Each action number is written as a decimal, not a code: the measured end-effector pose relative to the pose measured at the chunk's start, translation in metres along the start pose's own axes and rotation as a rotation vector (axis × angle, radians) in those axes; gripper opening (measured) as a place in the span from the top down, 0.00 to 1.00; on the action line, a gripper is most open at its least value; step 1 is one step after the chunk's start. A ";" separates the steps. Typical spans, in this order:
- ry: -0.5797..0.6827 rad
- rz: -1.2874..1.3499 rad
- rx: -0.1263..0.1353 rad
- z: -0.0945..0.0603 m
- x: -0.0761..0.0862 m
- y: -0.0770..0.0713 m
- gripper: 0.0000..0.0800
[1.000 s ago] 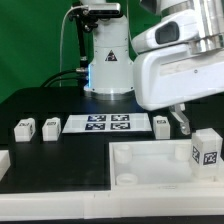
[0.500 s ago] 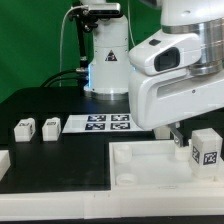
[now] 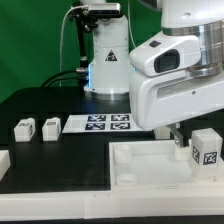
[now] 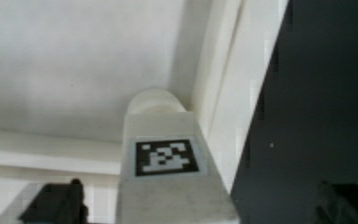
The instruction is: Assemble one leg
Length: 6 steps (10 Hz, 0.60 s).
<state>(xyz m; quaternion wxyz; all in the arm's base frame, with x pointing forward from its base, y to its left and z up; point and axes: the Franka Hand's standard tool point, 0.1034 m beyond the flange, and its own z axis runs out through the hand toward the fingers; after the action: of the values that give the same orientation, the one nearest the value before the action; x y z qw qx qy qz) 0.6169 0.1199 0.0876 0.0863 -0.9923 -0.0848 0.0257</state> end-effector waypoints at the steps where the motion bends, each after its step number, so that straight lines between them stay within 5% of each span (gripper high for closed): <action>1: 0.013 0.009 -0.001 0.003 0.003 0.002 0.19; 5: 0.049 0.022 -0.006 0.007 0.007 0.011 0.19; 6: 0.048 0.021 -0.006 0.008 0.006 0.011 0.30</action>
Offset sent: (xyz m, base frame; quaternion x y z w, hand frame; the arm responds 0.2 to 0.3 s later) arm -0.0031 -0.0105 -0.0054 0.0171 0.0332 0.0050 0.9993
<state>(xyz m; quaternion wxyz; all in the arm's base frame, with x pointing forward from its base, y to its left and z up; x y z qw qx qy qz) 0.6245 0.1113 0.0778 0.0851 -0.9937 -0.0724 0.0025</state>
